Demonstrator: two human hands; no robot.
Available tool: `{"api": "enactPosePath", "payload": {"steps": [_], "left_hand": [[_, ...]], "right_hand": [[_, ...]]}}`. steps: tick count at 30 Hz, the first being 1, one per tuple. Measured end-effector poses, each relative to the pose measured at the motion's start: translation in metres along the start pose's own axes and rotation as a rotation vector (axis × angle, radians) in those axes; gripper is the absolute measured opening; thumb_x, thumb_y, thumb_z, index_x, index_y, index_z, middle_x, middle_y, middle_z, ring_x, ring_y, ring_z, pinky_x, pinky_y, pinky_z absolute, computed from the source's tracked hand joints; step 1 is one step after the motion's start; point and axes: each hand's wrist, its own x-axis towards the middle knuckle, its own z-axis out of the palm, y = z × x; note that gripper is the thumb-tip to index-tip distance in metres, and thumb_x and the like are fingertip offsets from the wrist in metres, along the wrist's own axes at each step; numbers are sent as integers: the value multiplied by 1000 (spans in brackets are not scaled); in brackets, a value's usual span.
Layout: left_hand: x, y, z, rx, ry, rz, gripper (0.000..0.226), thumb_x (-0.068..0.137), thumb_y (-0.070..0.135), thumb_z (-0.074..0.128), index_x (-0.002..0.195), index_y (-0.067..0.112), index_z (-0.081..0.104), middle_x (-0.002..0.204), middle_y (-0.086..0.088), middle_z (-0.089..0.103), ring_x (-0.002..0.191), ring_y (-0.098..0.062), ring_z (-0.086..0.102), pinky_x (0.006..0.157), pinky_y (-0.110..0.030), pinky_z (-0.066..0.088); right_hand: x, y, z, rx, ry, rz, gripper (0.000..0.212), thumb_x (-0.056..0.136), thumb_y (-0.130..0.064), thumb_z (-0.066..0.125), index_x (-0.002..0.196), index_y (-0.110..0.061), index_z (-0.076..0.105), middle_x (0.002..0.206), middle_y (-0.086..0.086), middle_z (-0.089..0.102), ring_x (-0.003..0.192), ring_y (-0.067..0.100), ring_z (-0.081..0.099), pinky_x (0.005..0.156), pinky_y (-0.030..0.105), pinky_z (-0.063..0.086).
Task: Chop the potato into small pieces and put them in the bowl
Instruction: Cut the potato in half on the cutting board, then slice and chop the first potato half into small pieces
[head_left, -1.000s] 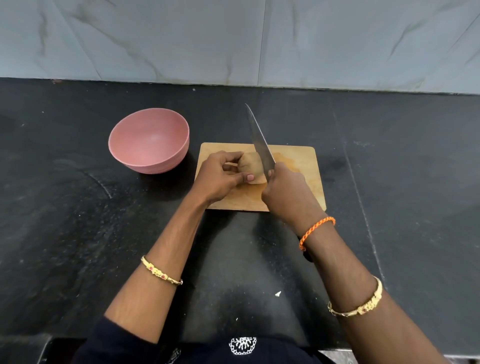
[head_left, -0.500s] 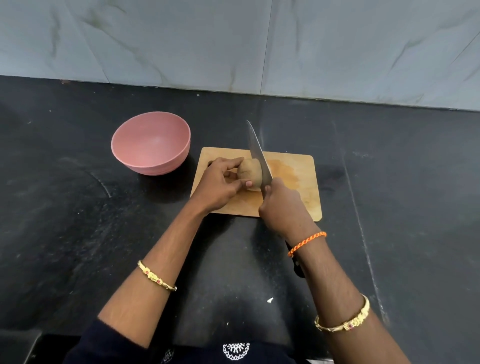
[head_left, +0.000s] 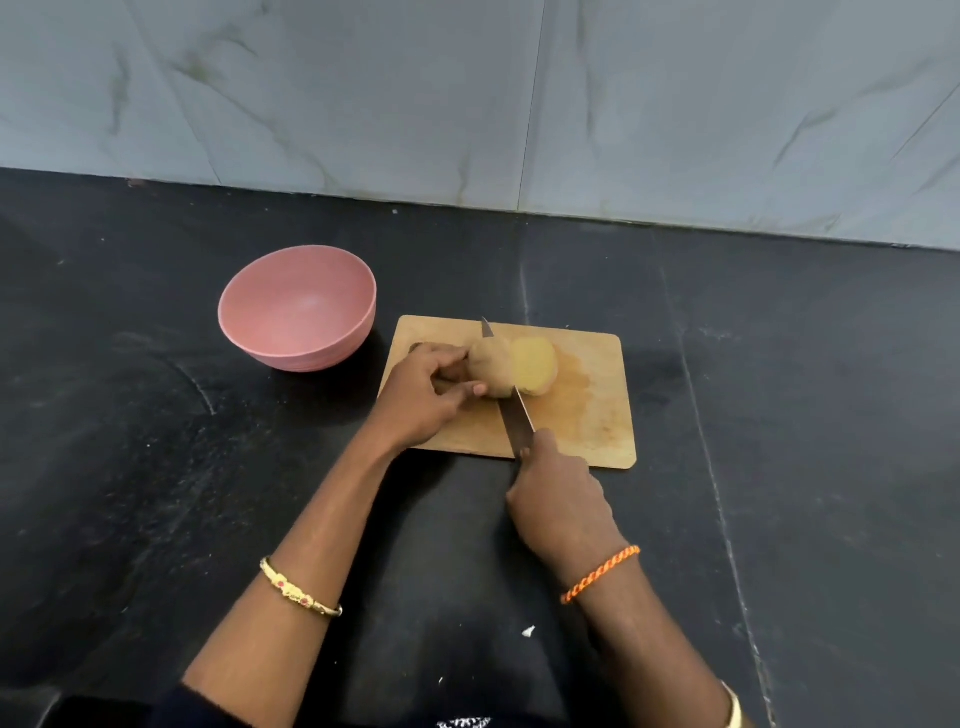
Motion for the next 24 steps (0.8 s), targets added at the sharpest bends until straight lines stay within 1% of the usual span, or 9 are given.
{"api": "enactPosePath", "payload": {"steps": [2, 4, 6, 8, 11, 15, 17, 21, 24], "left_hand": [[1, 6, -4, -61, -69, -32, 59, 81, 12, 72, 135, 13, 48, 119, 7, 54, 93, 8, 55, 84, -7, 45], [2, 10, -6, -122, -180, -55, 74, 79, 15, 73, 142, 18, 35, 118, 15, 48, 92, 14, 51, 75, 0, 42], [2, 12, -4, -71, -232, -44, 85, 75, 26, 77, 145, 24, 30, 129, 13, 42, 110, 4, 47, 87, -7, 40], [2, 9, 0, -14, -168, -35, 83, 71, 34, 79, 141, 28, 36, 135, 9, 41, 122, -9, 42, 99, -24, 41], [3, 5, 0, -14, -95, -31, 73, 68, 33, 82, 132, 31, 46, 130, 6, 47, 118, -16, 48, 99, -35, 45], [-1, 0, -7, -71, -103, -25, 70, 65, 19, 85, 125, 30, 50, 125, 5, 49, 113, -12, 52, 91, -20, 45], [0, 0, -14, -36, -124, -37, 71, 64, 17, 85, 123, 28, 46, 123, 7, 49, 111, -8, 49, 82, -13, 40], [5, -2, -28, -3, -130, -61, 70, 62, 16, 87, 115, 26, 44, 120, 3, 52, 109, -13, 52, 79, -17, 42], [3, -3, -31, 61, -155, -55, 80, 61, 18, 87, 126, 31, 41, 122, 7, 49, 111, -13, 51, 88, -20, 43]], "right_hand": [[2, 1, -4, -15, -26, -18, 5, 98, -22, 36, 98, -17, 36, 95, 11, 51, 88, 28, 53, 69, 34, 40], [2, 5, -11, 16, -18, -48, 9, 100, -25, 33, 97, -18, 38, 92, 9, 52, 82, 25, 52, 69, 34, 43], [-1, 10, -18, 75, 37, -100, 15, 100, -30, 31, 96, -19, 41, 88, 8, 56, 80, 25, 56, 68, 35, 46], [-2, 15, -25, 136, 105, -158, 17, 100, -31, 35, 93, -18, 43, 80, 5, 56, 73, 23, 57, 61, 32, 43], [11, 22, -34, 218, 209, -186, 18, 96, -29, 46, 86, -14, 47, 72, 0, 52, 65, 19, 52, 54, 28, 40], [38, 34, -38, 370, 350, -185, 22, 86, -23, 59, 84, -2, 52, 67, 3, 50, 58, 17, 46, 41, 13, 33], [50, 34, -40, 430, 410, -196, 30, 81, -26, 67, 87, 1, 55, 67, 5, 50, 57, 16, 44, 40, 14, 35], [73, 26, -44, 474, 432, -204, 45, 71, -40, 78, 91, -7, 55, 73, -1, 55, 60, 9, 49, 46, 13, 39], [86, 19, -46, 456, 397, -177, 55, 67, -47, 80, 95, -8, 52, 86, 5, 60, 73, 17, 57, 56, 27, 50]]}}
